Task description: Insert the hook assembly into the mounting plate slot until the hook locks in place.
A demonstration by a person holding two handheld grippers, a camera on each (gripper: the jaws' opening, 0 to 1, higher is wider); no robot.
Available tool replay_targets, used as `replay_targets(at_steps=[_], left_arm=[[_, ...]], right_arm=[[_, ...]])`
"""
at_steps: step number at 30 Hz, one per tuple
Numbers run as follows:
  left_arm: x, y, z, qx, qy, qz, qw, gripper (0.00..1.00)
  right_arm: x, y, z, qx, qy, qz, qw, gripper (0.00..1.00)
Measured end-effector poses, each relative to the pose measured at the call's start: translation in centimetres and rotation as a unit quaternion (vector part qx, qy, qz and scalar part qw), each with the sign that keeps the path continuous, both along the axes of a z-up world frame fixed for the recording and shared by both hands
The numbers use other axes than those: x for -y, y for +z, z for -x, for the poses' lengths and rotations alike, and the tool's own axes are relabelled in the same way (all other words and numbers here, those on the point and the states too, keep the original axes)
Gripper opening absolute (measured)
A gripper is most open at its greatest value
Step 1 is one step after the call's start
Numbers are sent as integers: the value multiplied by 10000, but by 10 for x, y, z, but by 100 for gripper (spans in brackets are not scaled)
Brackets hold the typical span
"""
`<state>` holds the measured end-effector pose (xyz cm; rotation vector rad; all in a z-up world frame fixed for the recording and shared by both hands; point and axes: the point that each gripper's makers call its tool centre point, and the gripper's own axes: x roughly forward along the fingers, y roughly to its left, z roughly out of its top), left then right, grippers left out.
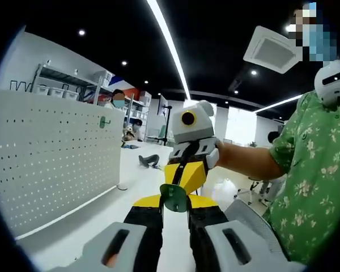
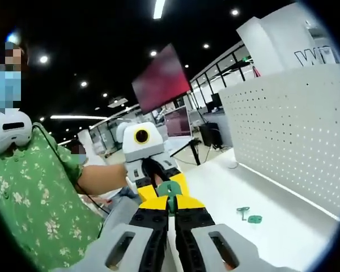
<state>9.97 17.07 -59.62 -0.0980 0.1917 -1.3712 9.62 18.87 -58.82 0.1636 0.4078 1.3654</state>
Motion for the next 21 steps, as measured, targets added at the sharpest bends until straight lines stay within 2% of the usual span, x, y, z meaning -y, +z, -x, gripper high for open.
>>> replay_targets(at_steps=[9,11,15,21], left_arm=[[2,2,-8,235,197,81,9995,20],[2,0,-9,258,269,8,9993,25],[2,-3,-13,231,417,-78,9988,40],[1,-5,-21,358,743,-303,9961,53]], right_arm=[[3,6,-11,68,-321,-223,9992,1],[6,9,-16,104,-441,-273,9986,1],[8,10,-19,138,-521,-294,9981,1],[10,8,-23,174,-634,-263,9975,1]])
